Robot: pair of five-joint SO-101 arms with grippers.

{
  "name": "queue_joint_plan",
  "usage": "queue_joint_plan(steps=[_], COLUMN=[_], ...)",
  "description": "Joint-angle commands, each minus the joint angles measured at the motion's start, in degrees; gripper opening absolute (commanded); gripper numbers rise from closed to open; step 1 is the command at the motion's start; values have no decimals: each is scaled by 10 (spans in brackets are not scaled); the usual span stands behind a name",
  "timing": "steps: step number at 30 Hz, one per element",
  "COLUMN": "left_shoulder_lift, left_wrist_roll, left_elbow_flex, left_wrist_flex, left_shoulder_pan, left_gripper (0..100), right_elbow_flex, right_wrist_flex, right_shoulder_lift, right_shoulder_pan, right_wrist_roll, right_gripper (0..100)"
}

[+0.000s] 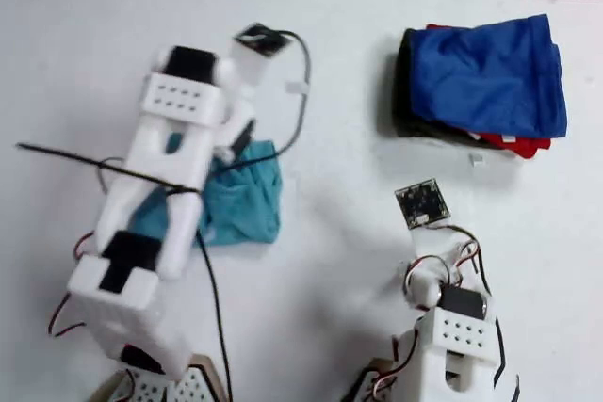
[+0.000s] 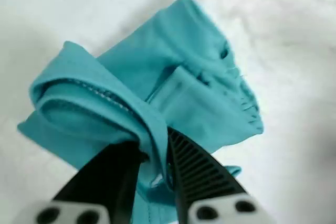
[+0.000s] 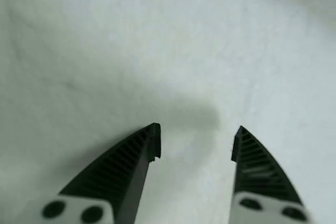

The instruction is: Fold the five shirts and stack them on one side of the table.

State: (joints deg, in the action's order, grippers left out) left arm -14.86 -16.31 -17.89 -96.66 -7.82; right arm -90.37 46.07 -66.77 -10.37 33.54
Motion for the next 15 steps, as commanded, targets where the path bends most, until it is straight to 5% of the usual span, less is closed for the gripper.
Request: queue_joint_plan(steps=[1,9,15], left_shoulder_lift=[-37,-113,-113], left_wrist_roll=[5,52,49], left_elbow_flex=[-54,-189,-312], left_wrist_flex=[10,4,-57], left_shoulder_pan=[-23,-24,-22], left_gripper=[27,190,193], right_elbow_flex=[4,4,4], right_wrist_flex=[3,3,3], right_shoulder_lift=[-13,-13,-13], right_shoulder_pan=[-3,-3,-3], right_wrist_roll=[0,0,0], right_gripper=[220,220,220])
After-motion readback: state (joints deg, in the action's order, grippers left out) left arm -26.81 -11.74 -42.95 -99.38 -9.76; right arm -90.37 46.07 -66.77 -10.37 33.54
